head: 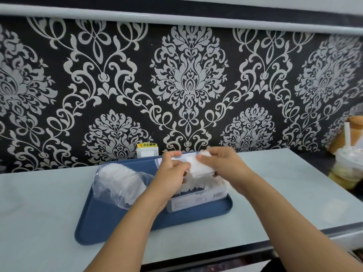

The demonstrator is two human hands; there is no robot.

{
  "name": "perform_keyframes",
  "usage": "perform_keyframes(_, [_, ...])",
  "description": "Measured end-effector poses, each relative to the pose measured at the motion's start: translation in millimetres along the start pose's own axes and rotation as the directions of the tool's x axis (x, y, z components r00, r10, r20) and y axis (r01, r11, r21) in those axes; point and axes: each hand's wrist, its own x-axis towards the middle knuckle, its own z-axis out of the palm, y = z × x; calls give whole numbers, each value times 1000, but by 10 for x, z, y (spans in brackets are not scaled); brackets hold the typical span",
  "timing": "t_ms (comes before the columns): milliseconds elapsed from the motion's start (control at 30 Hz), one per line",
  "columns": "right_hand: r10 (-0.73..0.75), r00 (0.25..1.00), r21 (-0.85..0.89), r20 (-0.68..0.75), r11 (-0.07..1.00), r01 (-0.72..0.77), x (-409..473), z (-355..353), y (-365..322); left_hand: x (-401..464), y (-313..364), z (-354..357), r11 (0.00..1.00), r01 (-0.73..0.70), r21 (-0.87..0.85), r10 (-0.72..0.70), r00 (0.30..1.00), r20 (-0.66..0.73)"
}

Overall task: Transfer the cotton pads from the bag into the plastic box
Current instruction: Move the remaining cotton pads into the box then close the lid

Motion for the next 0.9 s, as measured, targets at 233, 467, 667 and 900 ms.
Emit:
perform_keyframes(233, [-70, 987, -509, -144, 861, -13, 118, 98, 33, 14, -132, -90, 766, -226, 602, 324, 944, -57])
perform_keyframes(467, [-59, 998, -648, -31, 761, 25, 214, 115, 3, -5, -207, -52, 629, -267, 730, 207, 963, 174])
perform_keyframes(667, [20, 999, -666, 26, 746, 2, 224, 42, 34, -3, -202, -32, 486, -286, 826, 222, 954, 200])
perform_keyframes(900, [-50, 998, -918, -47, 396, -23, 254, 363, 75, -13, -201, -12, 480, -266, 836, 192, 962, 196])
